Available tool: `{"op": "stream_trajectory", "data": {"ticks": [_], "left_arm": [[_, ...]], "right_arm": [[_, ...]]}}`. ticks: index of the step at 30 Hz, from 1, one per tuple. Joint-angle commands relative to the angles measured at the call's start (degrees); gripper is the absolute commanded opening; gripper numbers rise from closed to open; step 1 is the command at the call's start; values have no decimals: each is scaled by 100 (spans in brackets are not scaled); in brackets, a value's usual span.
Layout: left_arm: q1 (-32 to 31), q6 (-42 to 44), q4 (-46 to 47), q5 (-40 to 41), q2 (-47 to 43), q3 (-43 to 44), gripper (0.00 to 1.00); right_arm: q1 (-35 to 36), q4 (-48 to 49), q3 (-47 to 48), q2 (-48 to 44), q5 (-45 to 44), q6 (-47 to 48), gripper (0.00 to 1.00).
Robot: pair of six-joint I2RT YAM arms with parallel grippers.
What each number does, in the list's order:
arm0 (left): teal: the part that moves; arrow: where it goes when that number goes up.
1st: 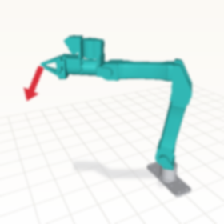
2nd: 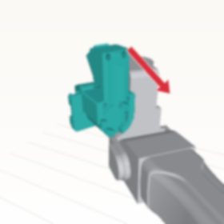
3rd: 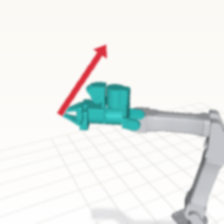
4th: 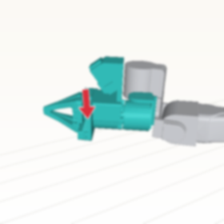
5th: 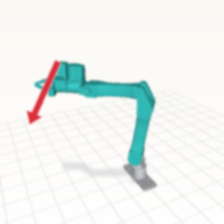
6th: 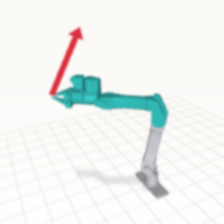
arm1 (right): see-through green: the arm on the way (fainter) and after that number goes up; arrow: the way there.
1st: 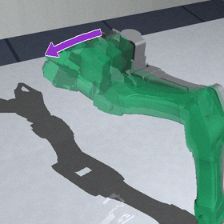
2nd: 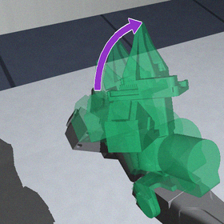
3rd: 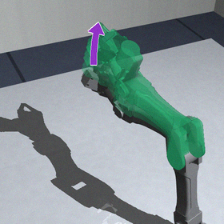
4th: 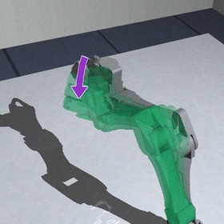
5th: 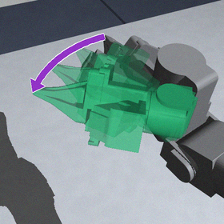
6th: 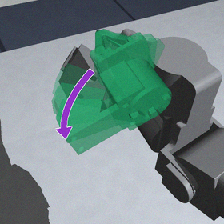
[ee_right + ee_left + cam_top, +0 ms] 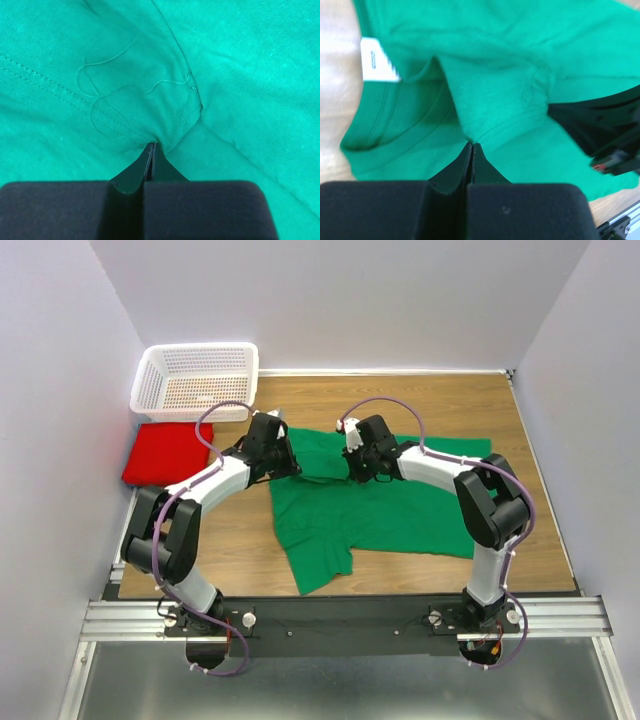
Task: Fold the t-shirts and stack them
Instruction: Fold the tshirt
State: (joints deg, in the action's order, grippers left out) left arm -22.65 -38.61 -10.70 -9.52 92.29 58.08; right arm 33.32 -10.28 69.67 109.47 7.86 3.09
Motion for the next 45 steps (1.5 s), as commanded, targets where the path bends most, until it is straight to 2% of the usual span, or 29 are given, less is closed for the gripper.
{"op": "stream_trajectory", "data": {"ticks": [1,24,26,27,29,30,32,33,36,40,42,45], "left_arm": [[-72,-6,-257,-94,-307,-192,3],[-301,-76,-266,-156,-229,-684,4],[-301,-129,-231,-138,-220,-755,5],[-318,-147,-222,-112,-273,-798,5],[-327,-208,-222,-59,-343,-842,8],[-336,-269,-222,63,-465,-904,13],[-336,-305,-213,125,-615,-983,20],[-336,-357,-231,248,-781,-1053,34],[-336,-445,-231,371,-1011,-1141,52],[-327,-560,-91,696,-1537,-1291,53],[-275,-516,154,1273,-1644,-1274,49],[5,-148,419,1391,-1103,-705,42]], "right_arm": [[34,-386,-67,-286,-21,227,1],[34,-1195,363,-374,-285,499,2],[34,-1213,389,-374,-267,473,9],[25,-1230,398,-374,-267,464,20],[34,-1248,390,-400,-320,429,26],[34,-1248,381,-452,-494,351,32],[-1,-1239,398,-488,-741,263,38],[-36,-1239,416,-532,-898,210,43],[-378,-1239,504,-620,-883,-62,47],[-1211,-1204,670,-778,-838,-764,49],[-1529,-1178,793,-796,-865,-1037,49],[-2240,-1151,899,-743,-821,-1582,49]]}}
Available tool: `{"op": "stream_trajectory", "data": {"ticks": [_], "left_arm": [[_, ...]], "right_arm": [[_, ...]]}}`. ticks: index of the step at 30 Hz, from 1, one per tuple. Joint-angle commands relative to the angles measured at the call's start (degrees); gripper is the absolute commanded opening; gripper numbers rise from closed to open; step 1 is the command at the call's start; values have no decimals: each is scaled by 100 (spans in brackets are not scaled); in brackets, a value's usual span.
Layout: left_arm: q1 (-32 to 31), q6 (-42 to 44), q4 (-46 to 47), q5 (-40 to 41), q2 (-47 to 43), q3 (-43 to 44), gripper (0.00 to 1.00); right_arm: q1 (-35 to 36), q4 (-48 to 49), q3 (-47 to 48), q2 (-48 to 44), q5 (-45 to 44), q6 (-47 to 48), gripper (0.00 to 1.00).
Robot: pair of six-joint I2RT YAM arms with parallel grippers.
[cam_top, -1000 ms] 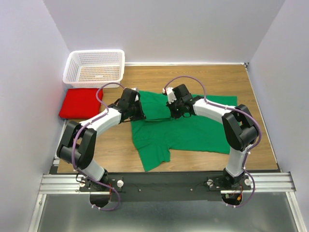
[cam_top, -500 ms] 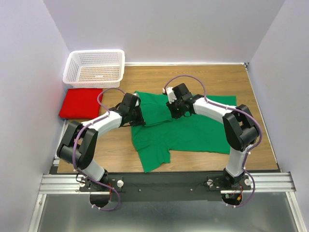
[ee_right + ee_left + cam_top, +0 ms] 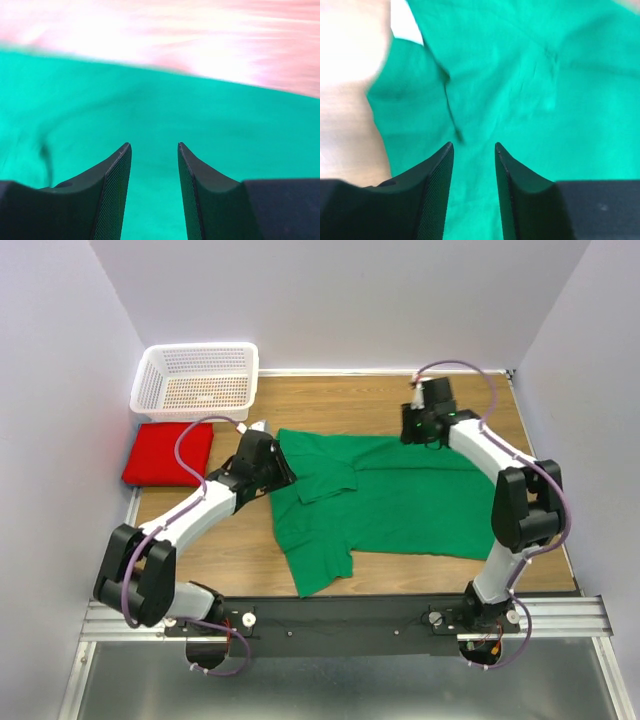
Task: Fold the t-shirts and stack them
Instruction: Fold the tshirt
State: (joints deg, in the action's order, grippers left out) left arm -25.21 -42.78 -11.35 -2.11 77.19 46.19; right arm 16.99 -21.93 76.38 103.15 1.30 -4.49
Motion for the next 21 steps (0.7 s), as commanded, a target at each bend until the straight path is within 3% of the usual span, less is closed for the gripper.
{"op": "stream_trajectory", "data": {"ticks": [1,8,16,21], "left_arm": [[323,375,459,659,629,713,41],[526,1079,494,1028,2466,2428,27],[728,1369,-85,1020,4197,3992,18],[816,1317,-279,879,4550,4091,15]], "right_arm": [[-1010,40,228,-85,26,-1086,49],[-2472,558,-61,108,678,-2037,47],[-2955,1041,-123,688,732,-2372,43],[-3202,1270,-299,934,696,-2530,43]]}}
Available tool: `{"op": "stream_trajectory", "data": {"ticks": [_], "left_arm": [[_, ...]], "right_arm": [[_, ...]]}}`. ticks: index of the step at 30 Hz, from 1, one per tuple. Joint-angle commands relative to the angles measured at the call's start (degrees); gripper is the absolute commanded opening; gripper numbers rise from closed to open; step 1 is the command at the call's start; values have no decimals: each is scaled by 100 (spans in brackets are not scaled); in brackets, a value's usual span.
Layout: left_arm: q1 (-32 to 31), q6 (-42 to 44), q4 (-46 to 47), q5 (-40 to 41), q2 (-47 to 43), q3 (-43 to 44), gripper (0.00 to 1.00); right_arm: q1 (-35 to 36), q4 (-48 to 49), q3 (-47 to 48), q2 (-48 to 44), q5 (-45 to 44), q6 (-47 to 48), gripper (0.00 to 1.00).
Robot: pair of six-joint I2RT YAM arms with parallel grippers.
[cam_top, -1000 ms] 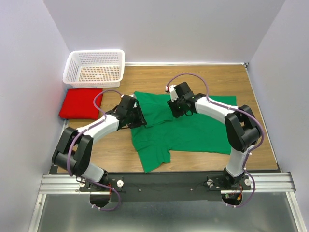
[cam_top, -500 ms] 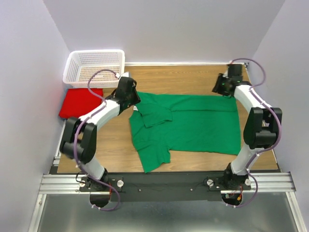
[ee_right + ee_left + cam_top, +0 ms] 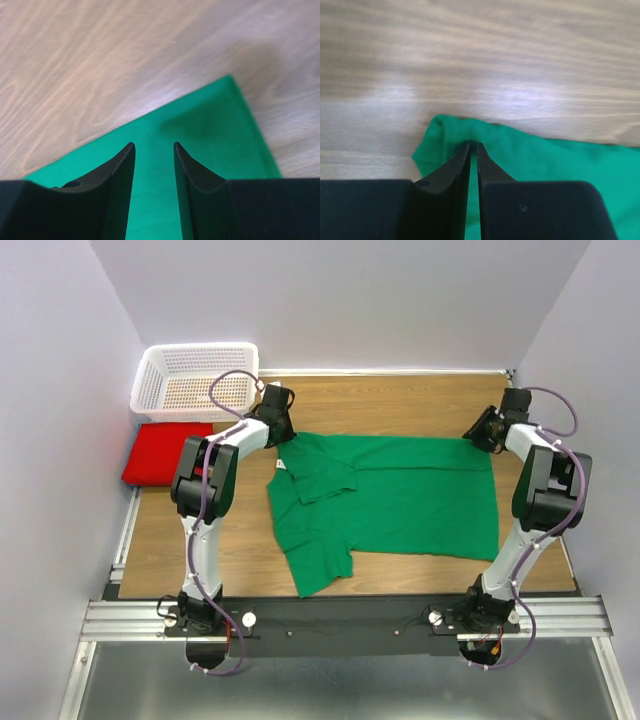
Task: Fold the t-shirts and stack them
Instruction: Fold the tshirt
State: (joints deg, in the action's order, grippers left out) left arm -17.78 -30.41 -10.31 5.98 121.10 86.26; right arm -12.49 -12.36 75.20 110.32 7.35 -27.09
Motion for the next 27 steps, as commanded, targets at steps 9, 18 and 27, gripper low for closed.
{"op": "stream_trajectory", "data": {"ticks": [9,18,27], "left_arm": [[354,79,-771,0,388,426,5],[451,44,-877,-79,485,611,4],[364,141,-666,-88,-322,735,27]], "right_arm": [[-850,638,-427,639,135,-534,43],[-1106,682,-296,710,705,-578,44],[-949,647,-190,43,1163,-148,45]]}}
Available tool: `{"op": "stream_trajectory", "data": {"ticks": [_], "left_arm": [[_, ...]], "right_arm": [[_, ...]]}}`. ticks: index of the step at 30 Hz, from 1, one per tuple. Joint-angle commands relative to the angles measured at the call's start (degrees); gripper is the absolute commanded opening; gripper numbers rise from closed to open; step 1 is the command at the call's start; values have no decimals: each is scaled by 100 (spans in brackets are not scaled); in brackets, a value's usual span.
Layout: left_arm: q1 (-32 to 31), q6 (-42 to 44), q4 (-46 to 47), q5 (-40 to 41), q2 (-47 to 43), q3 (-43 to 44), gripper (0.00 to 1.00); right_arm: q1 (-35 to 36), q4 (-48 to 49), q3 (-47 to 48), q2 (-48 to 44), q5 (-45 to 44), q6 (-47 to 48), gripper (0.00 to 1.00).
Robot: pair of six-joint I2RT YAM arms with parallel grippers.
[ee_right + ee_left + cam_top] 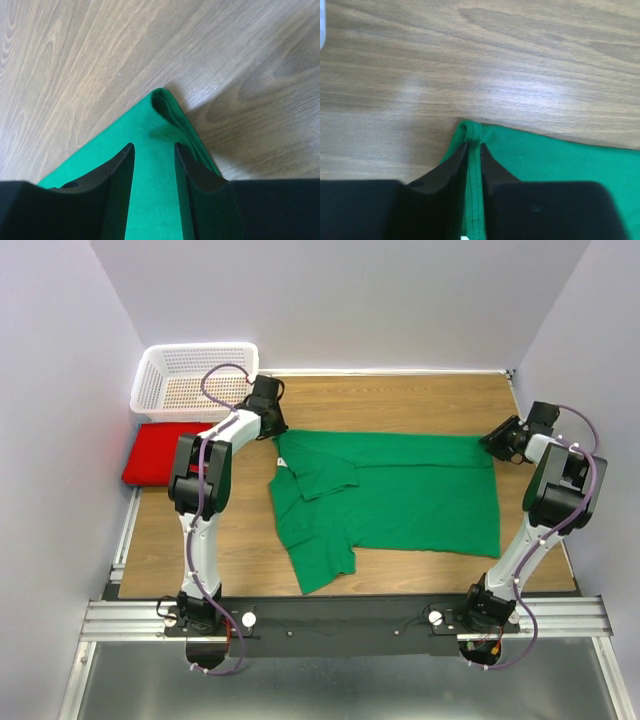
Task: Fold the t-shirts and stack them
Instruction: Fold the tshirt
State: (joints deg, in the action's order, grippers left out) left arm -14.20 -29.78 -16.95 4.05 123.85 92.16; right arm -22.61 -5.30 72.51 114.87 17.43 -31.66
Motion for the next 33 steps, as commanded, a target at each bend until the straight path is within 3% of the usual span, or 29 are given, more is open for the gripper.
{"op": "stream_trajectory", "data": {"ticks": [1,2,5,10,23,33], "left_arm": [[-22,86,16,122,-686,136,31],[-57,104,25,157,-774,127,37],[-241,113,25,227,-1125,-22,42],[-601,139,-36,184,-1250,-303,43],[-1103,244,-529,16,-284,-120,42],[-848,350,-977,-230,691,968,42]], "right_arm": [[107,-76,62,-491,147,344,45],[143,-94,35,-561,129,371,45],[371,-208,-123,-860,15,459,46],[775,-261,-544,-1054,-231,582,46],[1435,-331,-800,-642,-636,837,45],[1426,-323,-238,44,-899,872,45]]}}
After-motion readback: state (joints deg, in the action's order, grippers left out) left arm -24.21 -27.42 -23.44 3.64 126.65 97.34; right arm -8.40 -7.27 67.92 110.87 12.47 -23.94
